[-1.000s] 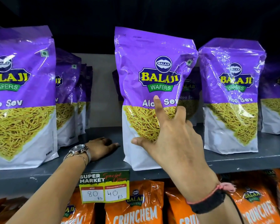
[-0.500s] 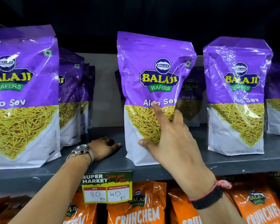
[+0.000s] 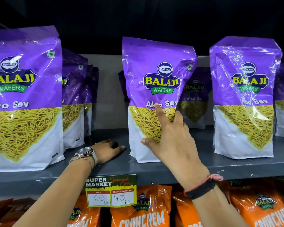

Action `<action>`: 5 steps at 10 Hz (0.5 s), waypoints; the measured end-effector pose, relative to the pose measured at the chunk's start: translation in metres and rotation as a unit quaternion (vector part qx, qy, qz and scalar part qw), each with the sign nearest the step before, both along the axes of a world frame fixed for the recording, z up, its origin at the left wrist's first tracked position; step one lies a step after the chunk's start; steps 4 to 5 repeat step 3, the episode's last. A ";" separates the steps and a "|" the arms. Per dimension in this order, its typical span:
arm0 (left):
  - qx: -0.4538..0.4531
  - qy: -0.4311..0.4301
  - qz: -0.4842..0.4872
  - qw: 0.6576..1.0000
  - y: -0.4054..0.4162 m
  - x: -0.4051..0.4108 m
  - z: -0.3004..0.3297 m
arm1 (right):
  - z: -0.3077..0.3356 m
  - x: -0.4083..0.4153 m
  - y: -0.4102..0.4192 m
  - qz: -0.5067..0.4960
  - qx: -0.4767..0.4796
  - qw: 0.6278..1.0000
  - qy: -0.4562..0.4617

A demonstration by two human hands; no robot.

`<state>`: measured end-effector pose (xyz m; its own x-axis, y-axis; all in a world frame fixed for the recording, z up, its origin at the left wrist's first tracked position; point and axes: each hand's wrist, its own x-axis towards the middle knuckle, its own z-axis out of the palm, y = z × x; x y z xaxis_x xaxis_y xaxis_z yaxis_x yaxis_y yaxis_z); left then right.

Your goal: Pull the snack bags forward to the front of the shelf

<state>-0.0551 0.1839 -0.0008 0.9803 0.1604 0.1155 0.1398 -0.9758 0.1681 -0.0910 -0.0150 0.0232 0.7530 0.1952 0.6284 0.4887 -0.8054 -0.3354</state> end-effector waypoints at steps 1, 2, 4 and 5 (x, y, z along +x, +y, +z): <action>-0.002 0.002 -0.002 1.000 0.001 0.001 0.000 | 0.000 0.001 0.000 0.001 -0.001 1.000 0.002; -0.002 0.002 -0.006 1.000 -0.001 0.000 0.000 | 0.000 0.000 0.000 -0.001 -0.003 1.000 0.005; -0.008 -0.015 0.002 1.000 0.001 0.003 -0.002 | 0.000 -0.004 -0.003 -0.003 -0.004 1.000 0.000; -0.008 -0.015 0.002 1.000 0.001 0.003 -0.002 | 0.000 -0.004 -0.003 -0.003 -0.004 1.000 0.000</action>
